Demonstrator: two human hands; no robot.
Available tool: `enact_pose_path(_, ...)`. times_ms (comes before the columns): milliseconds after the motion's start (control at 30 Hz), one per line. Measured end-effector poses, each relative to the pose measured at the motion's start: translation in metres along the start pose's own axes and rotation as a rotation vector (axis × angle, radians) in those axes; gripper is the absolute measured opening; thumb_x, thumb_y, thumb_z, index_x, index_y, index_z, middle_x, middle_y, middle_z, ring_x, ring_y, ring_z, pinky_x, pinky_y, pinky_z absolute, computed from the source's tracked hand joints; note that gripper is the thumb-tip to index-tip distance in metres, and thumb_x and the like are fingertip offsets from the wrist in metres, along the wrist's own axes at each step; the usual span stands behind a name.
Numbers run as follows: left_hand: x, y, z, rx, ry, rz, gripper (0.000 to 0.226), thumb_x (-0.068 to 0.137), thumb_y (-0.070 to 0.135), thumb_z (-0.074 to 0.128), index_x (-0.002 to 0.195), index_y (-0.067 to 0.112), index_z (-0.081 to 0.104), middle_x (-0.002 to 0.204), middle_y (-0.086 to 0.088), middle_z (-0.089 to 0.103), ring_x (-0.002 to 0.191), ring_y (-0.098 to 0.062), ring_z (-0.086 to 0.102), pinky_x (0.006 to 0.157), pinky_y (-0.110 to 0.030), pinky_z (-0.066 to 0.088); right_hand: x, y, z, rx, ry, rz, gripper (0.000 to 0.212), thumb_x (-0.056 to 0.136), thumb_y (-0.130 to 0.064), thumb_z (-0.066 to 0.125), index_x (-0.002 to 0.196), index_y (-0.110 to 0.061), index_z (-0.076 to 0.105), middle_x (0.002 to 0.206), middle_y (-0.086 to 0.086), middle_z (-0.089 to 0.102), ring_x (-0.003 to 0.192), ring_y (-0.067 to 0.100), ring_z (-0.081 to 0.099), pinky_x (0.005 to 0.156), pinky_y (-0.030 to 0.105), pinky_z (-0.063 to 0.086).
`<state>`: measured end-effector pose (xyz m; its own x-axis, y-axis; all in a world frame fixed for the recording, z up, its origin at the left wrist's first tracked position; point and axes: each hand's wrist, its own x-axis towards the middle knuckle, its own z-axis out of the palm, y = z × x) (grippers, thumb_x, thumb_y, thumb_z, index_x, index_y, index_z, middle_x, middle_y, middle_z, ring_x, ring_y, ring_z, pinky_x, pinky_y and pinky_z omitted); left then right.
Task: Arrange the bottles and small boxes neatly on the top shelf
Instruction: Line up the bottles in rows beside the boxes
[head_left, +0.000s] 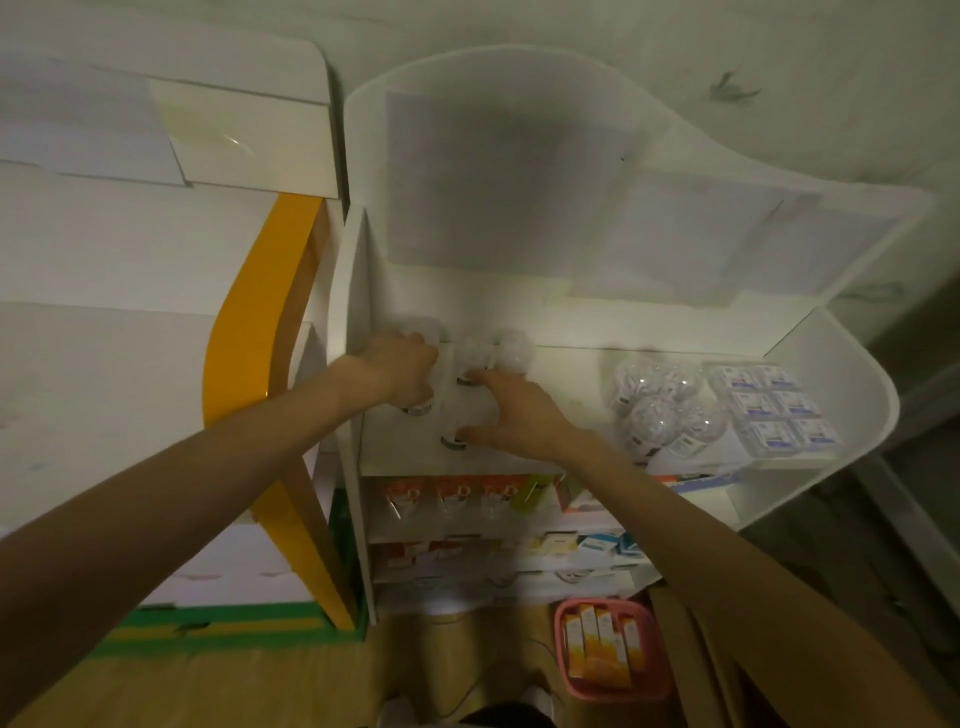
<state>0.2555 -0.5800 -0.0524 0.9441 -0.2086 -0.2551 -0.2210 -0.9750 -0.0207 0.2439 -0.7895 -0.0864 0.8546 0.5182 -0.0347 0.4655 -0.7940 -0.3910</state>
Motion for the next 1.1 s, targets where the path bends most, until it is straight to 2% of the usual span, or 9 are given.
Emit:
enact_pose_path(133, -0.002, -0.002, 0.000, -0.035, 0.047, 0.001, 0.053, 0.079, 0.041, 0.068, 0.127, 0.023, 0.055, 0.118, -0.002, 0.052, 0.094, -0.024, 0.059, 0.074, -0.037, 0.055, 0.007, -0.006, 0.004, -0.038, -0.025, -0.008, 0.087, 0.074, -0.065, 0.071, 0.146, -0.026, 0.042, 0.146, -0.004, 0.049, 0.130, 0.018, 0.048, 0.105, 0.037, 0.042)
enact_pose_path(267, -0.002, -0.002, 0.003, 0.004, 0.047, -0.021, 0.049, 0.080, 0.037, 0.072, 0.122, 0.019, 0.055, 0.117, -0.005, 0.050, 0.085, -0.020, 0.053, 0.062, -0.031, 0.044, 0.007, -0.003, 0.007, -0.063, -0.023, -0.013, 0.078, 0.080, -0.057, 0.070, 0.146, -0.024, 0.043, 0.143, -0.002, 0.053, 0.129, 0.020, 0.050, 0.106, 0.039, 0.042)
enact_pose_path(500, -0.002, -0.003, 0.003, -0.028, 0.074, -0.015, 0.041, 0.089, 0.017, 0.065, 0.128, 0.015, 0.055, 0.120, -0.008, 0.057, 0.103, -0.026, 0.061, 0.076, -0.031, 0.051, 0.006, 0.000, 0.006, -0.037, -0.021, 0.026, 0.078, 0.077, -0.057, 0.072, 0.143, -0.025, 0.047, 0.141, -0.003, 0.056, 0.125, 0.021, 0.054, 0.104, 0.042, 0.044)
enact_pose_path(633, -0.004, -0.002, 0.002, -0.030, 0.060, -0.023, 0.047, 0.085, 0.028, 0.069, 0.127, 0.015, 0.054, 0.119, -0.007, 0.056, 0.101, -0.027, 0.061, 0.076, -0.034, 0.054, 0.008, 0.000, 0.006, -0.033, -0.041, 0.011, 0.074, 0.077, -0.055, 0.073, 0.141, -0.027, 0.048, 0.141, -0.001, 0.055, 0.126, 0.022, 0.051, 0.103, 0.044, 0.044)
enact_pose_path(767, -0.004, -0.001, 0.001, -0.019, 0.029, -0.015, 0.060, 0.083, 0.037, 0.071, 0.136, 0.018, 0.050, 0.126, -0.005, 0.053, 0.104, -0.027, 0.060, 0.078, -0.034, 0.053, 0.013, 0.002, 0.000, -0.017, -0.102, 0.039, 0.079, 0.076, -0.060, 0.071, 0.143, -0.030, 0.044, 0.145, 0.001, 0.048, 0.132, 0.025, 0.042, 0.107, 0.047, 0.040)
enact_pose_path(933, -0.003, 0.001, 0.001, -0.086, -0.029, -0.018, 0.059, 0.083, 0.034, 0.073, 0.135, 0.018, 0.049, 0.127, -0.005, 0.059, 0.108, -0.025, 0.060, 0.087, -0.038, 0.054, 0.015, 0.008, -0.003, 0.022, -0.178, 0.103, 0.082, 0.078, -0.062, 0.069, 0.147, -0.027, 0.042, 0.152, 0.003, 0.042, 0.138, 0.025, 0.039, 0.111, 0.042, 0.035)
enact_pose_path(1100, -0.008, 0.003, -0.008, -0.108, -0.124, -0.005, 0.068, 0.077, 0.042, 0.080, 0.132, 0.016, 0.051, 0.125, -0.004, 0.059, 0.103, -0.022, 0.057, 0.077, -0.029, 0.046, 0.016, 0.005, -0.002, 0.072, -0.185, 0.139, 0.082, 0.079, -0.055, 0.072, 0.149, -0.026, 0.040, 0.148, 0.004, 0.047, 0.133, 0.024, 0.046, 0.106, 0.038, 0.039)
